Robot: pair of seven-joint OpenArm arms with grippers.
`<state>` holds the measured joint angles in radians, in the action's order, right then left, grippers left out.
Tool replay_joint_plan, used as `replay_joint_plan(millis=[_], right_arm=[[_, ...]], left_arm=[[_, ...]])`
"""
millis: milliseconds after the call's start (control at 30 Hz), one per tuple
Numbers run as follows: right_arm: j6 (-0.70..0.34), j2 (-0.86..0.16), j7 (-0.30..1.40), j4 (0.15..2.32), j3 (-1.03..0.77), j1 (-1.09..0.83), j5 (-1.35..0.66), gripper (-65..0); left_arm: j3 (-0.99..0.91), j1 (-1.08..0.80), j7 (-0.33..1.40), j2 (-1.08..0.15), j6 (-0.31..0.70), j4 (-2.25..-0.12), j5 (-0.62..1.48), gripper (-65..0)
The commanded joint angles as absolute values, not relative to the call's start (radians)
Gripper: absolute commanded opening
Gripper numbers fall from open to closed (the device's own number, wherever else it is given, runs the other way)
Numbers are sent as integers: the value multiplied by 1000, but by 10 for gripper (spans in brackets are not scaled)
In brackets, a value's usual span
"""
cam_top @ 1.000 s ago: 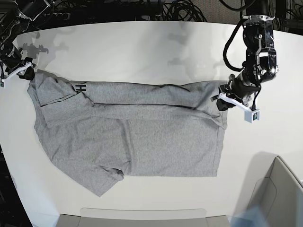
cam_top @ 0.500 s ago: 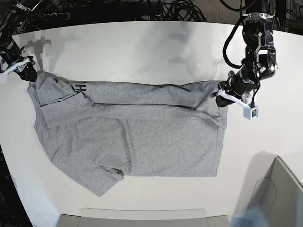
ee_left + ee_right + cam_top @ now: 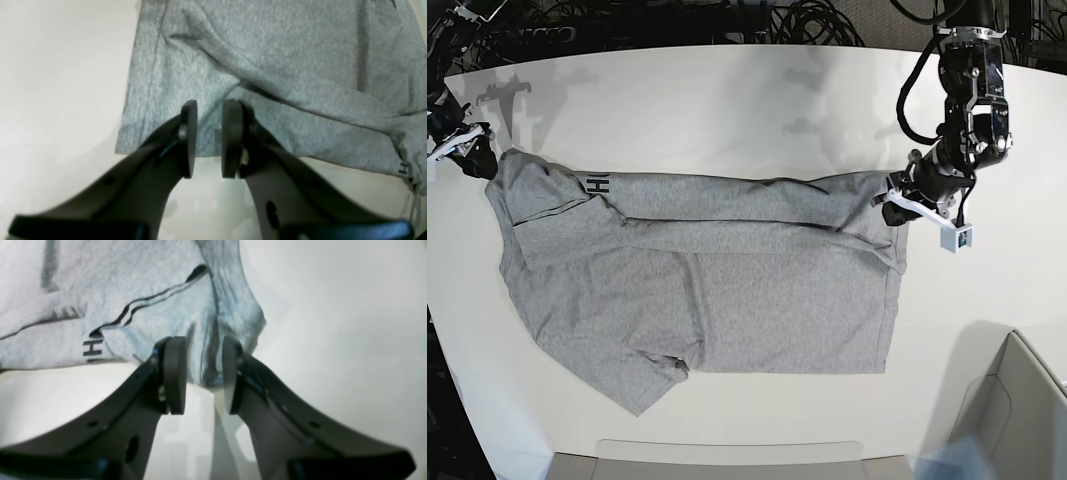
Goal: Fold the T-shirt properly
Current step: 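Grasp the folded shirt's corners again with both grippers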
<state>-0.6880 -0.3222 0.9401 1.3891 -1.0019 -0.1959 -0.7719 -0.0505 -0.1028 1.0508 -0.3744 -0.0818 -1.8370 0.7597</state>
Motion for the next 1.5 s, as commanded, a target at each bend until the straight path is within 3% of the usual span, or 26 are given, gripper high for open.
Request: replay_joint_plan(millis=[0,267,500,1000,1167,1467], right_arm=[[-698,-334,921,1400,-1006,-173,-773,-462],[-698,-325,915,1234,-1003,-58,-662,-462],[-698,-314,788,1184,-888,-67,-610,-463],[-698,-318,662,1095,-878,-101,-513,-466],[-698,-315,664,1095,-878,-102,-513,-466],[-698,-318,664,1095,-878,-102,-510,-466]], left_arm=[[-51,-96,1038,-386,-74,-1856,766,-510],[-51,-110,1038,-384,-73,-1856,766,-510],[-51,-110,1038,-384,-73,-1856,766,-510],[-64,-104,1027,-384,-79,-1836,765,-505],[-64,-102,1027,-384,-81,-1821,766,-441],[-65,-101,954,-384,-71,-1606,768,-433]])
